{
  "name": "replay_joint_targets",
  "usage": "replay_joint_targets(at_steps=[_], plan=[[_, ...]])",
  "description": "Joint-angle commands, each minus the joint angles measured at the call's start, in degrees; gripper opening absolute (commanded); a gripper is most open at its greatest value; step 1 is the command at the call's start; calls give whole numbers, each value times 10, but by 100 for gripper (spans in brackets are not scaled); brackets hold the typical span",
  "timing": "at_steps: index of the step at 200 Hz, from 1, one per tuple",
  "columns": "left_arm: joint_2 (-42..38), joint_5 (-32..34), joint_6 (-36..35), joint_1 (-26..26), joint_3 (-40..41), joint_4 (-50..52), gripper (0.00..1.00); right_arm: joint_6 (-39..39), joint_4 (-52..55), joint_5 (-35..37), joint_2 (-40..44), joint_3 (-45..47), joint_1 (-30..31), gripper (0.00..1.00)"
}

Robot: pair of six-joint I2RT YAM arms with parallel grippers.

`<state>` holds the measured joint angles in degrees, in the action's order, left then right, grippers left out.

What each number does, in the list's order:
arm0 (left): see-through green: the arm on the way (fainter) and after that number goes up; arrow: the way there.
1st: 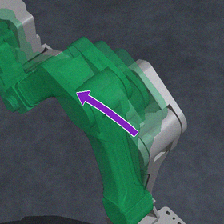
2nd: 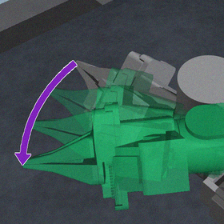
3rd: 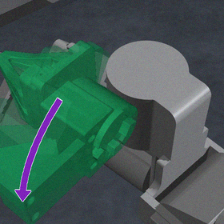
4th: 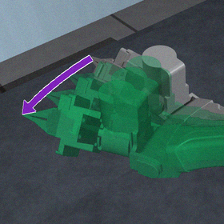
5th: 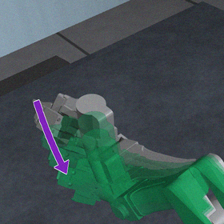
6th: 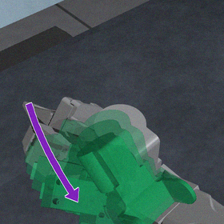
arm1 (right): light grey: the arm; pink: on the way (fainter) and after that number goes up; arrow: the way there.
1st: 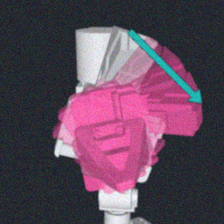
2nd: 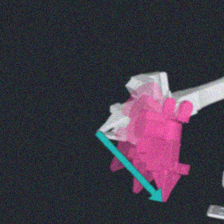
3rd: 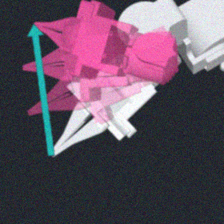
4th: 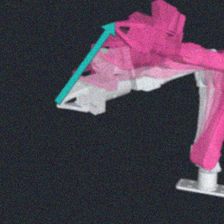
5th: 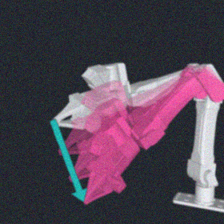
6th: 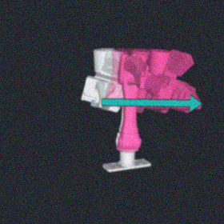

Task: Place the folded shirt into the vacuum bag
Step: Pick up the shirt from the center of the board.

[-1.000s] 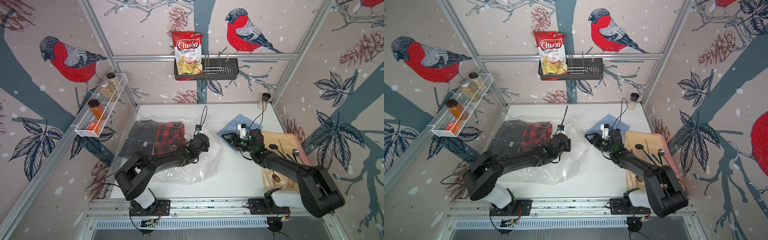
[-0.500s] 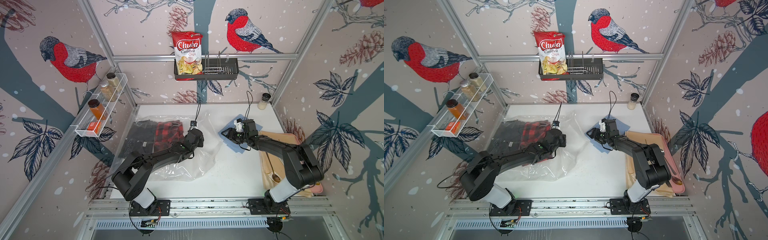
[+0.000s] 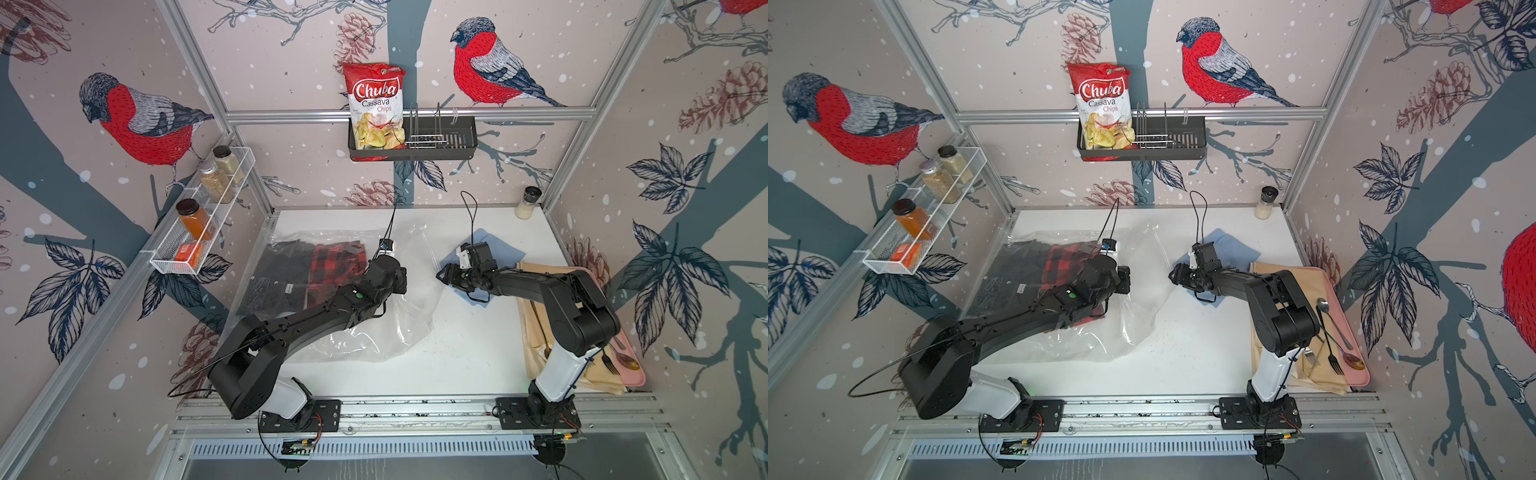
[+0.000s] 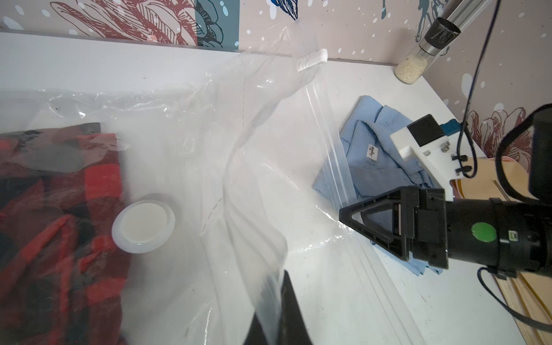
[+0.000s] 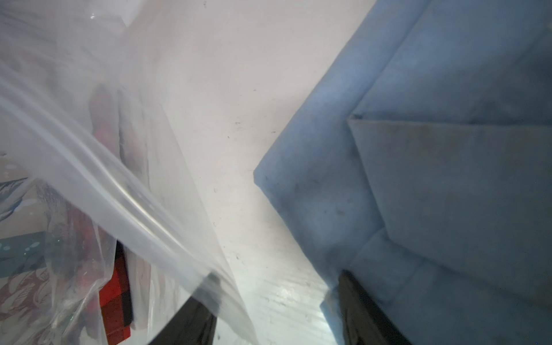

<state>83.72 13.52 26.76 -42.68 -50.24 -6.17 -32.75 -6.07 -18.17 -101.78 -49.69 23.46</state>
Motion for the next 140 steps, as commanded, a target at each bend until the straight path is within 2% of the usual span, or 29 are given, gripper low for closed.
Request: replay_joint_targets(at_steps=[1,40,84,120,140], plan=[[3,2,-1,-1,0,3,0,-17,51,37,25,59,9,64],[3,15,-3,-1,1,6,0,-41,41,46,127,167,9,64],[10,10,-5,-1,-2,4,0,-60,71,54,244,242,6,65],[26,-3,-6,-1,-6,-4,0,-59,107,40,331,229,5,65],[38,-11,-6,-2,-10,-10,0,-54,91,17,345,205,3,64]])
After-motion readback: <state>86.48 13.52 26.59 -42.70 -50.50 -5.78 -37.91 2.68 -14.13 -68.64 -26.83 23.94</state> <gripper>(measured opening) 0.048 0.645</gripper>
